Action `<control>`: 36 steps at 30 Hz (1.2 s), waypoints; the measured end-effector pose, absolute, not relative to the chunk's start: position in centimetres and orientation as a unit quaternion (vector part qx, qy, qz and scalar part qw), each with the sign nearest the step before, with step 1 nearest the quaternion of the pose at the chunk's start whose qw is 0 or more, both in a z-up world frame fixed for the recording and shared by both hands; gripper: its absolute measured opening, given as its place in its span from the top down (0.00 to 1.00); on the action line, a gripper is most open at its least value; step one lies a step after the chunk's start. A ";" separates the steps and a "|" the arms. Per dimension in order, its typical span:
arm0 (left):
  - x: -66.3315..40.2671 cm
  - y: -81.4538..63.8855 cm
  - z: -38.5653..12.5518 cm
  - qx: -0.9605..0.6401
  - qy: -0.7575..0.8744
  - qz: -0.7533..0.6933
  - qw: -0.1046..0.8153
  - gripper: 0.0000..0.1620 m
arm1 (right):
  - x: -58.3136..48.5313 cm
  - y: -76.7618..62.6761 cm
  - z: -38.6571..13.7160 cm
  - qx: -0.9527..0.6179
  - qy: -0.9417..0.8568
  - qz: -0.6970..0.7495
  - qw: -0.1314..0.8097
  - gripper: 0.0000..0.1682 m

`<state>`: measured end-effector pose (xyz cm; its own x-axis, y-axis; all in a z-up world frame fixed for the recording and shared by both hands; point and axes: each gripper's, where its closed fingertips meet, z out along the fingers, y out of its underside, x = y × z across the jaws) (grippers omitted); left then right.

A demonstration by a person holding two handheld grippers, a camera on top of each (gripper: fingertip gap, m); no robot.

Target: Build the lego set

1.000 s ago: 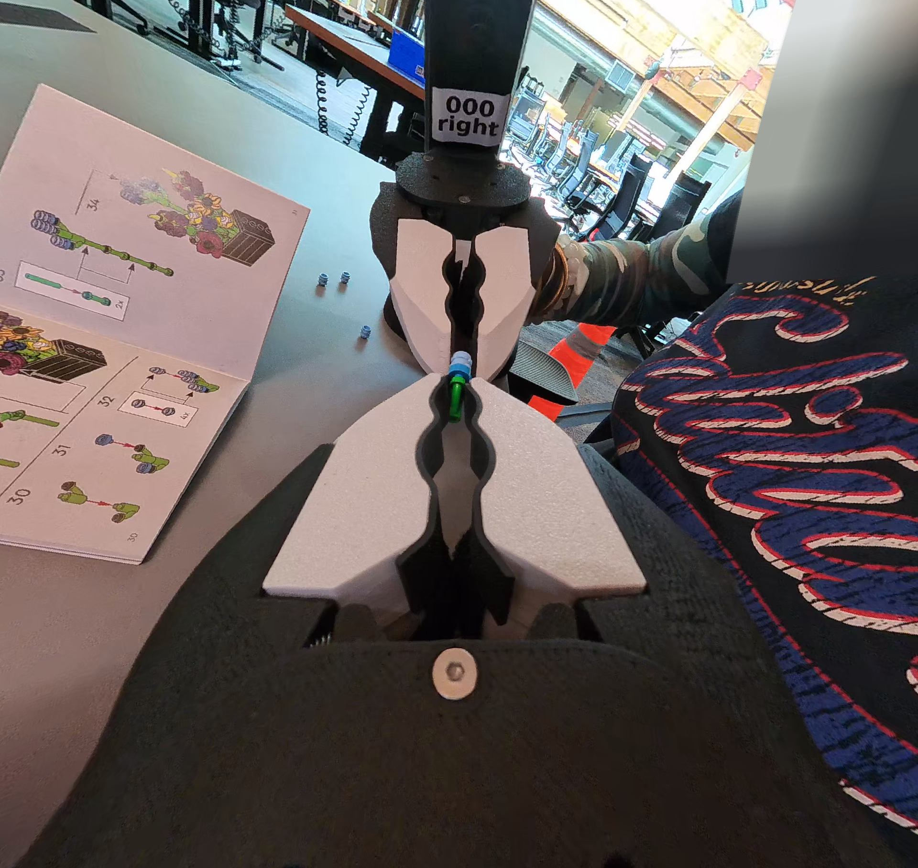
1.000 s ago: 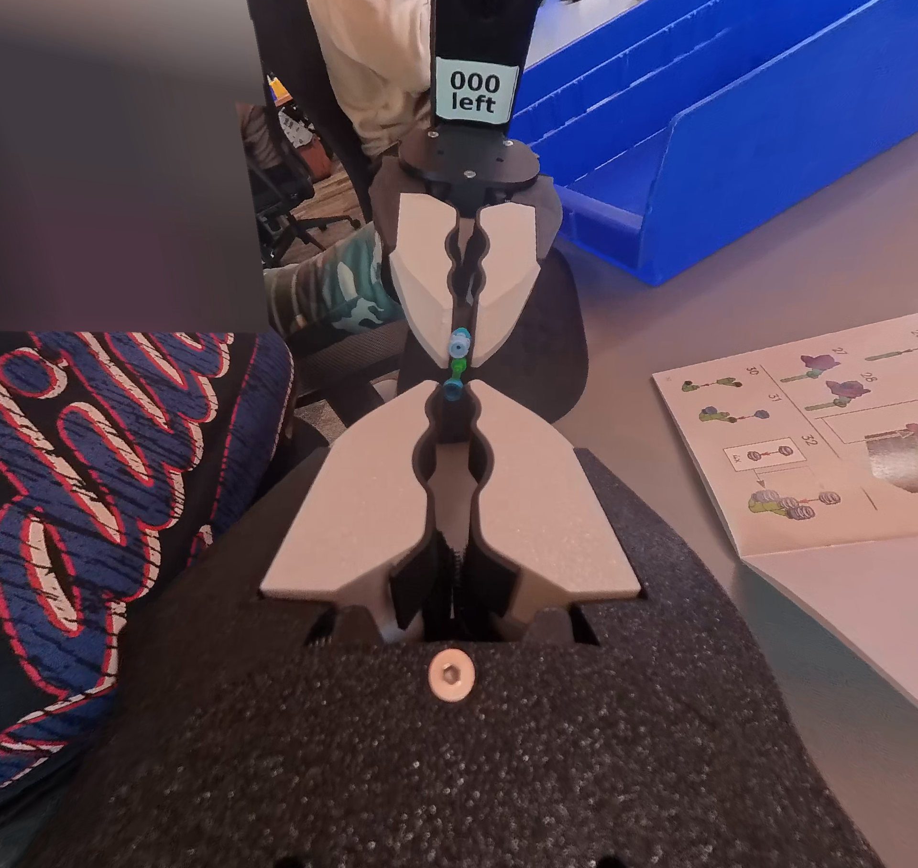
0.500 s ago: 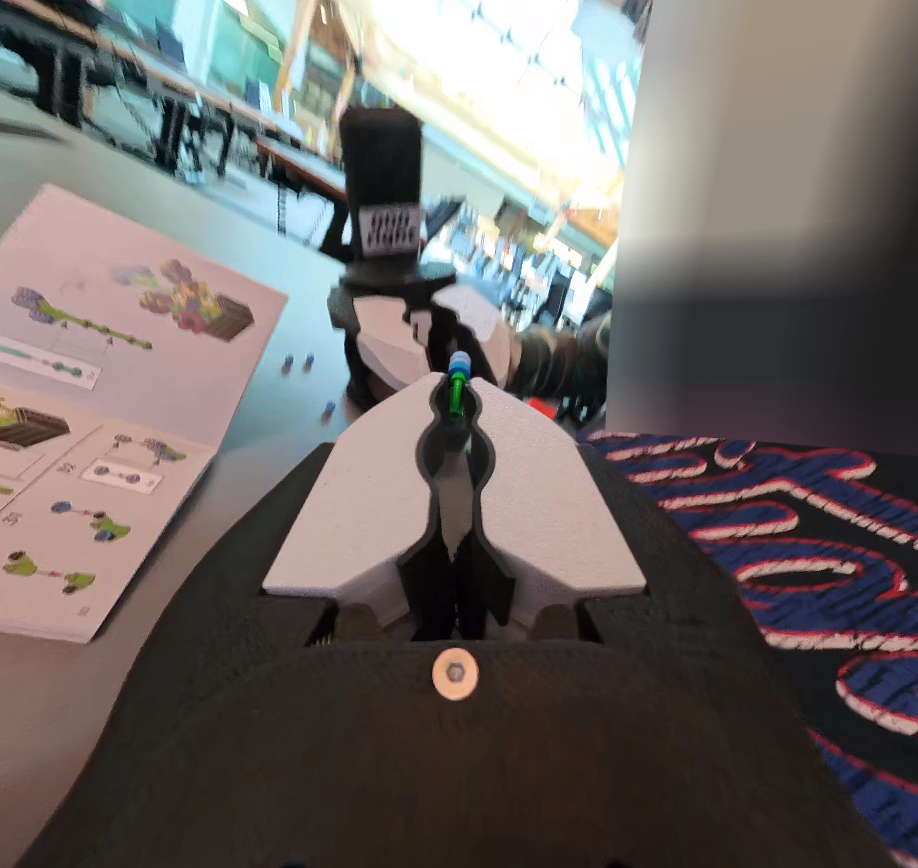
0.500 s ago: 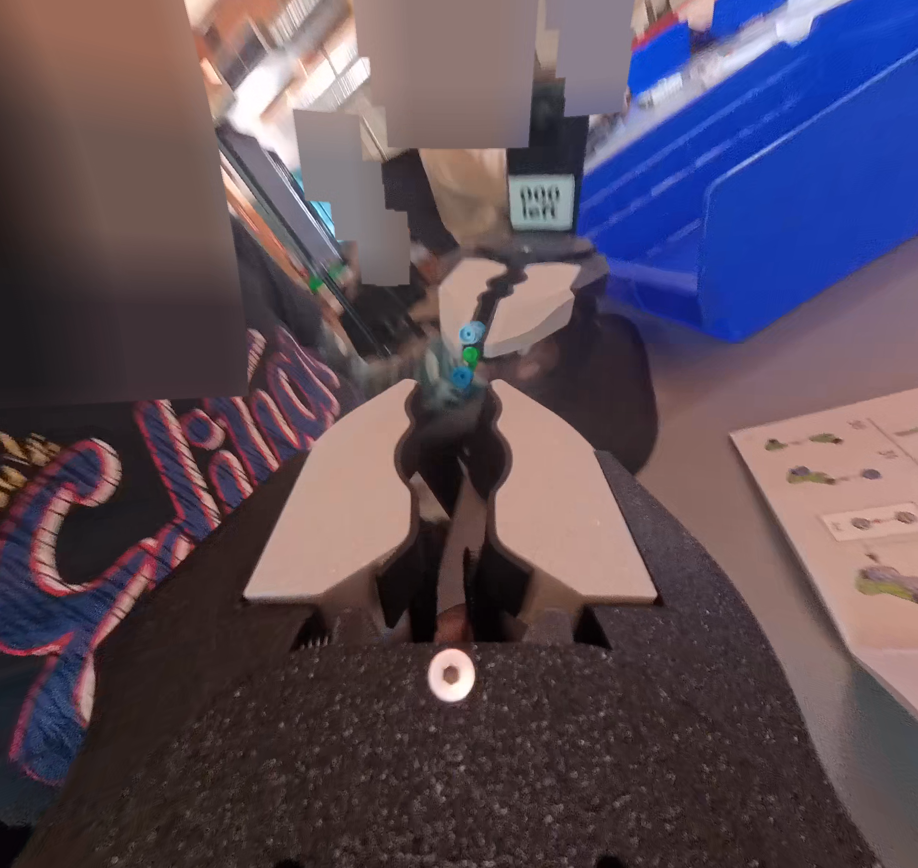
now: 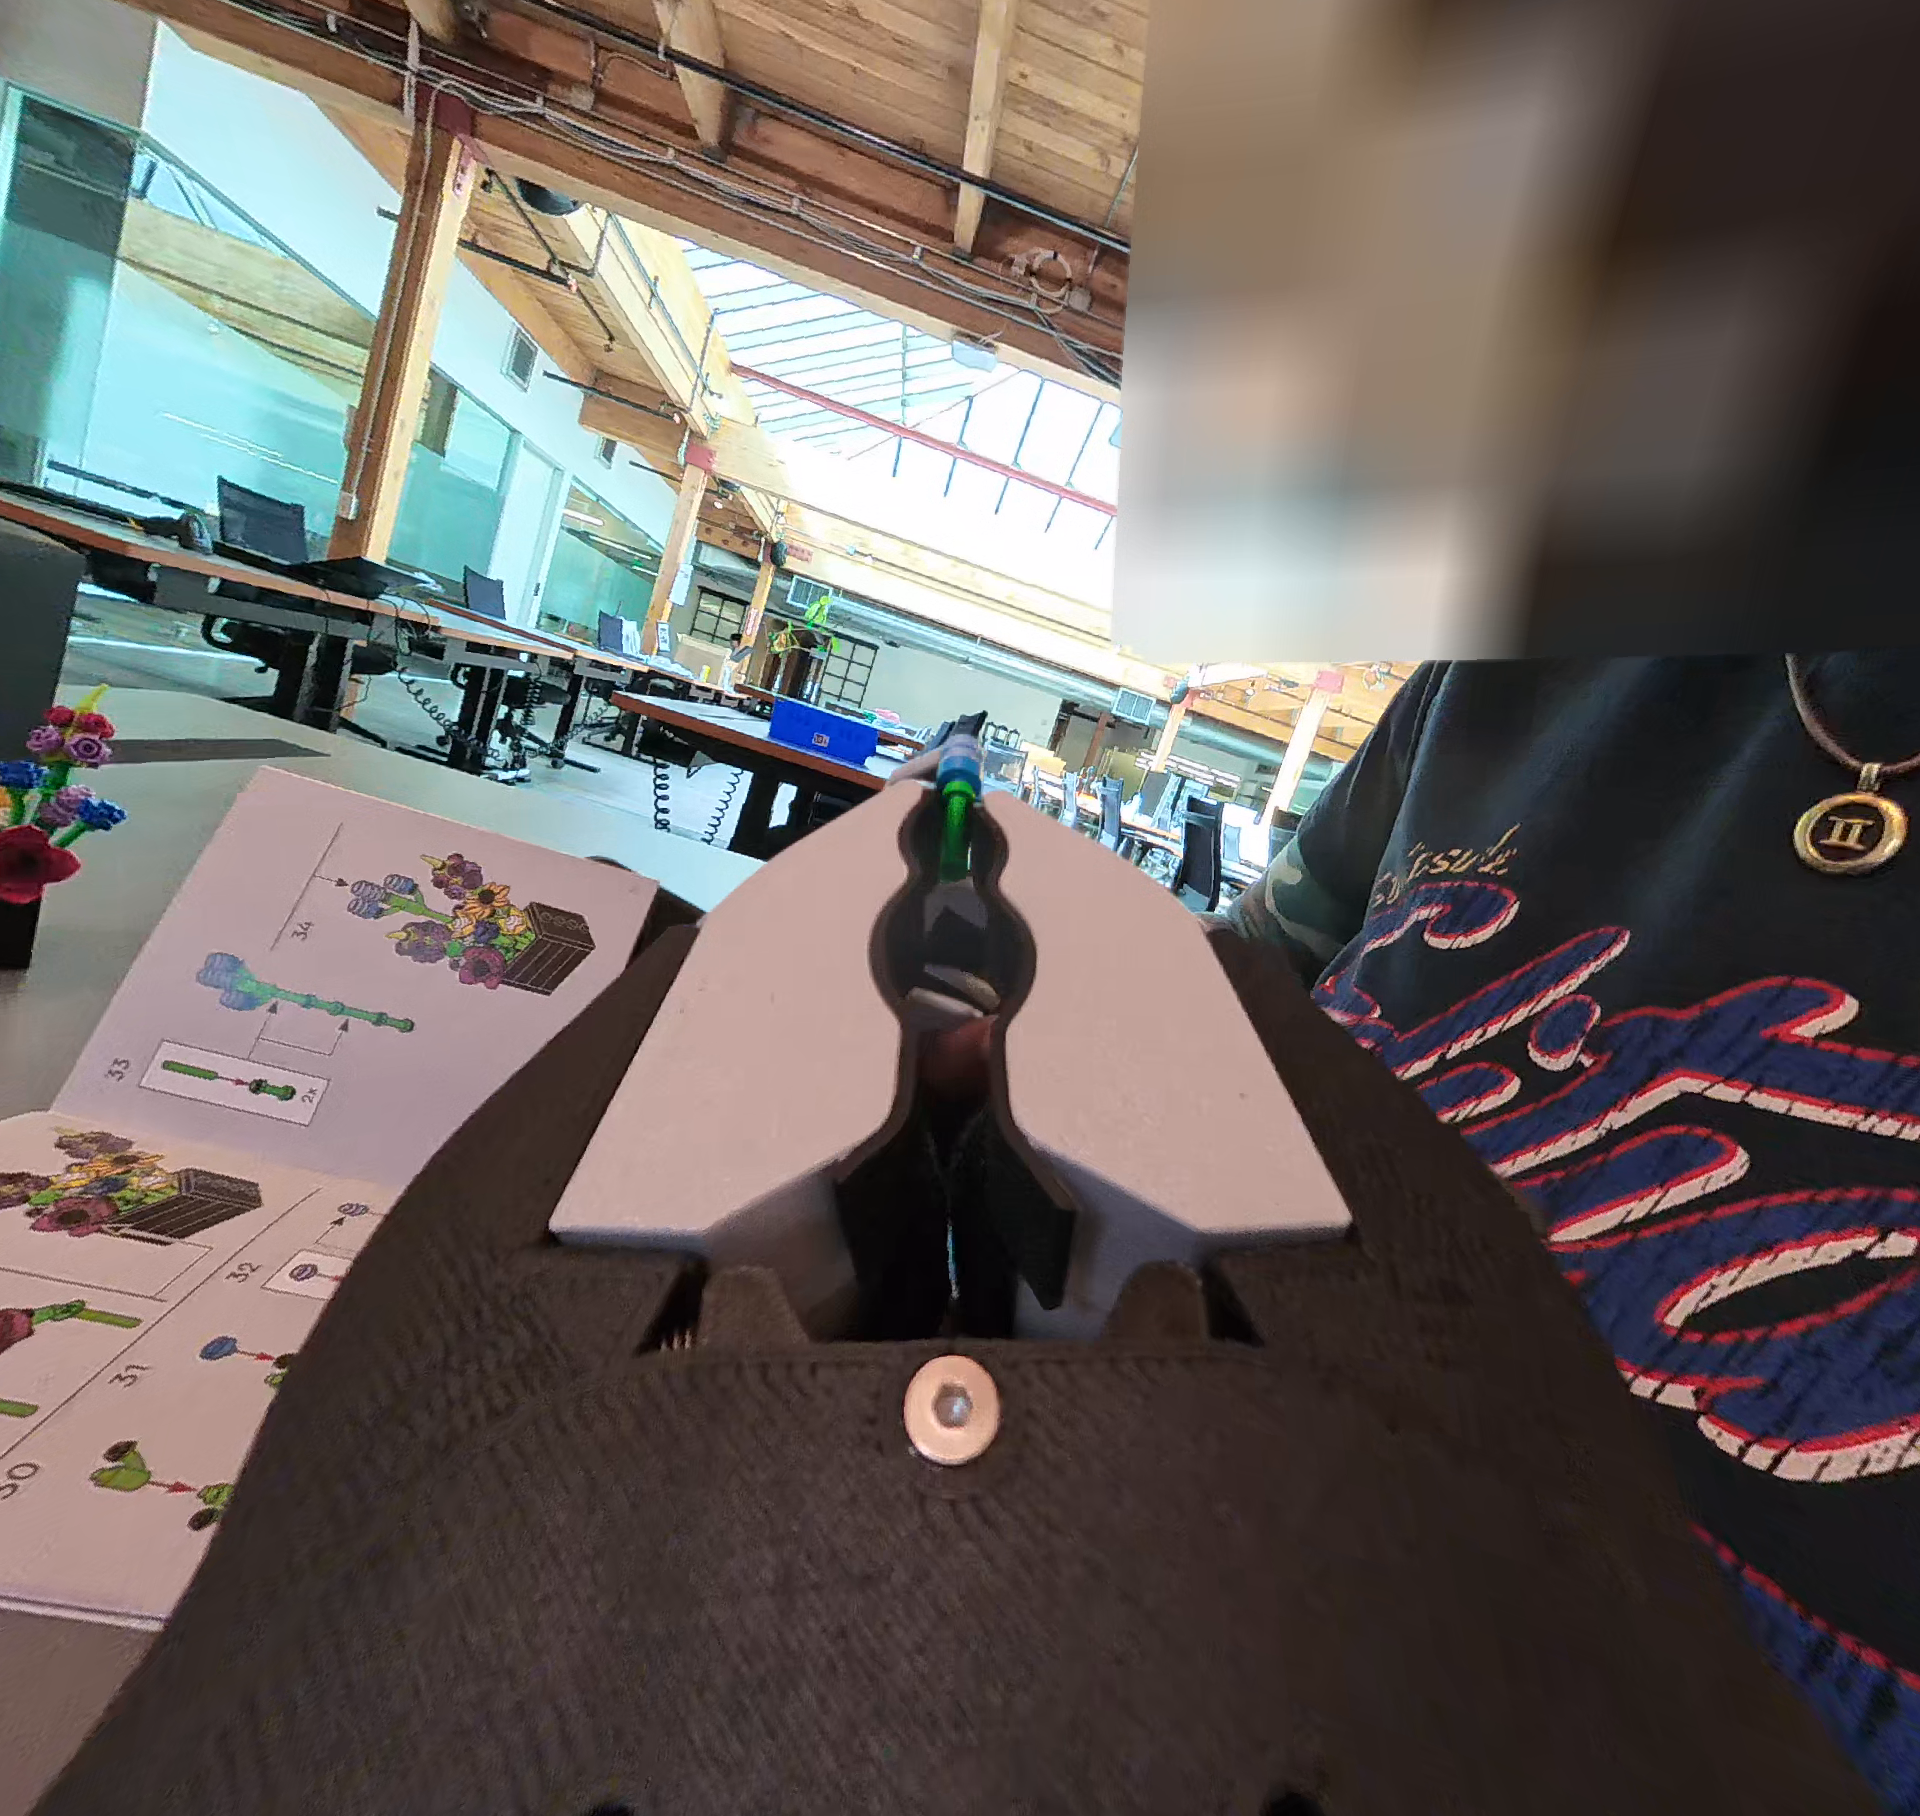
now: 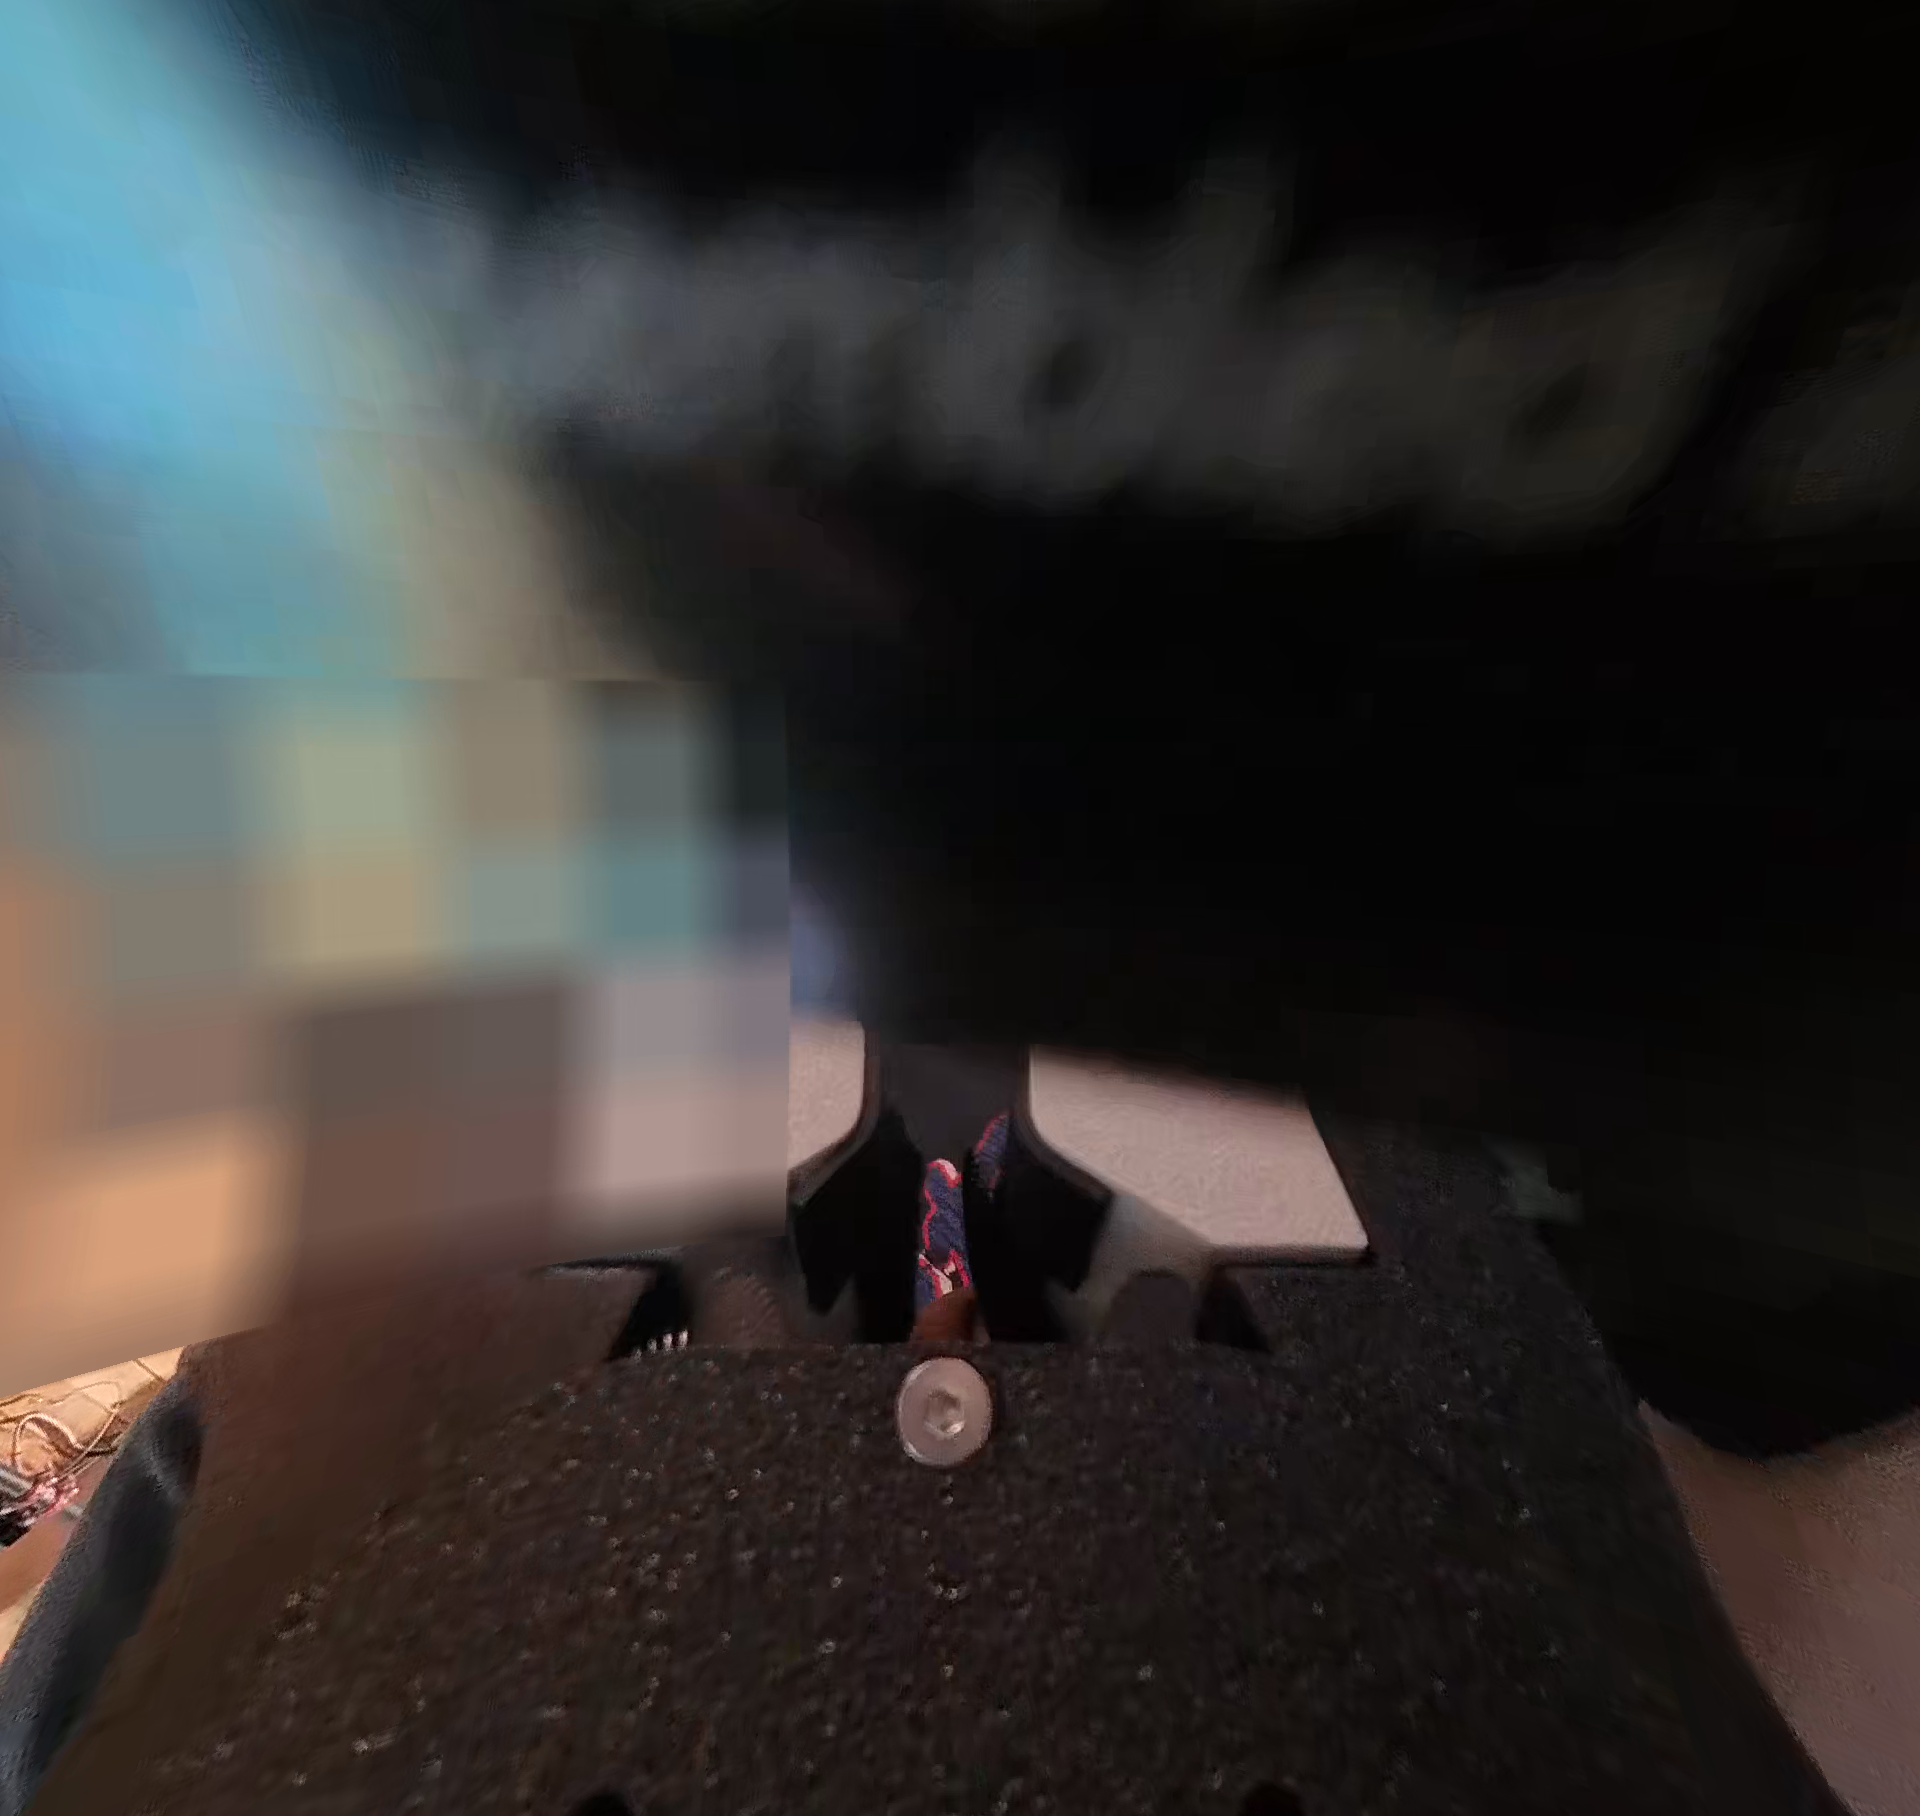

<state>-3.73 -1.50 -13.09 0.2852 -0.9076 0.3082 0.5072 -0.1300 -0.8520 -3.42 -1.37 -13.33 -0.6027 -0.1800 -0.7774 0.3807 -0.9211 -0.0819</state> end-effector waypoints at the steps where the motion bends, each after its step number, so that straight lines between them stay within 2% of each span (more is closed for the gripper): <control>1: -3.7 -1.6 -13.0 -0.495 0.204 -0.563 0.629 0.96 | -3.4 -1.7 -13.4 0.421 0.128 -0.884 0.160 0.88; 12: -2.4 -2.4 -13.3 -0.499 0.249 -0.553 0.619 0.96 | -2.4 -2.5 -13.8 0.423 0.153 -0.883 0.135 0.96; 29: -1.7 -2.4 -14.1 -0.525 0.271 -0.530 0.609 0.97 | -1.7 -2.4 -14.5 0.463 0.220 -0.856 0.060 0.97; 31: -1.7 -2.3 -14.3 -0.536 0.275 -0.526 0.601 0.95 | -1.6 -2.4 -14.8 0.475 0.235 -0.846 0.060 0.97; 33: -1.7 -2.1 -14.7 -0.551 0.282 -0.513 0.595 0.87 | -1.4 -2.4 -15.3 0.496 0.259 -0.827 0.057 0.97; 36: -1.3 -2.4 -15.8 -0.582 0.339 -0.464 0.576 0.87 | -1.0 -2.3 -16.1 0.529 0.286 -0.797 0.060 0.97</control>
<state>-1.29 -2.37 -15.79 0.3403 -0.9285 0.1486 0.1398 -0.1063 -0.9845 -0.99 -2.34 -16.14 -0.4332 0.2067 -0.8773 0.3988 -0.8289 -0.3922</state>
